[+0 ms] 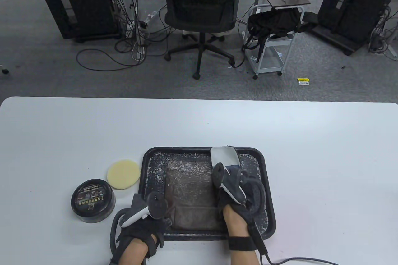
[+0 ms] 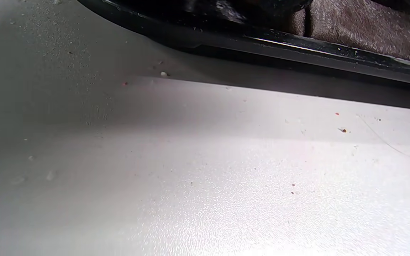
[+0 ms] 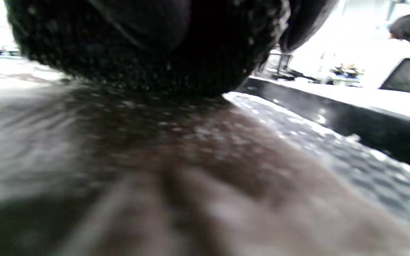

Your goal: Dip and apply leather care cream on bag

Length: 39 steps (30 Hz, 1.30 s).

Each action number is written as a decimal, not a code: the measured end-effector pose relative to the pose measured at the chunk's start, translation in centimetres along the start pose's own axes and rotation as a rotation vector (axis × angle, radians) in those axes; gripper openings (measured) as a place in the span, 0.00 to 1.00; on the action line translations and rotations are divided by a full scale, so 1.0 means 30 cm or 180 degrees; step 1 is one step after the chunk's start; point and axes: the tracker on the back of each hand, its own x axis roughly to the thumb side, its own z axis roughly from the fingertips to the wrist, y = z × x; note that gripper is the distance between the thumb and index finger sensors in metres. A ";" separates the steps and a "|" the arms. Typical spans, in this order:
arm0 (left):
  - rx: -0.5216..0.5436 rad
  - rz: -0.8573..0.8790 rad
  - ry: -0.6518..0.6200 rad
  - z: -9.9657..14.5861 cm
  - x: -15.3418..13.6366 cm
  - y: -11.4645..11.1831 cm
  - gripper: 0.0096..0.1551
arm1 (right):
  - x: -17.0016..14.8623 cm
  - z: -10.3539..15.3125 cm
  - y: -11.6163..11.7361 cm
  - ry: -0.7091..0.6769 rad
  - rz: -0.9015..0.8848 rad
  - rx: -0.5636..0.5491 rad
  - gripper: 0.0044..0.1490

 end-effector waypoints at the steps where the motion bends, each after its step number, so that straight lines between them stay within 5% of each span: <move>1: -0.0009 -0.0001 0.0003 0.000 0.000 0.001 0.39 | -0.016 -0.005 0.000 0.0081 -0.0053 0.0043 0.31; 9: -0.0032 -0.0003 0.0036 0.000 0.001 0.000 0.40 | -0.049 -0.010 0.001 0.0212 0.0234 0.0029 0.32; 23: -0.0039 0.0003 0.0045 0.001 0.000 0.002 0.40 | 0.097 0.046 0.016 -0.0541 0.1079 -0.0129 0.33; 30: -0.0046 0.0018 0.0045 0.000 0.003 0.002 0.40 | 0.192 0.090 -0.001 -0.0880 0.0161 0.0066 0.33; 39: -0.0063 0.0036 0.0014 -0.002 0.003 0.001 0.40 | 0.405 0.211 -0.012 -0.1577 0.0034 0.0097 0.33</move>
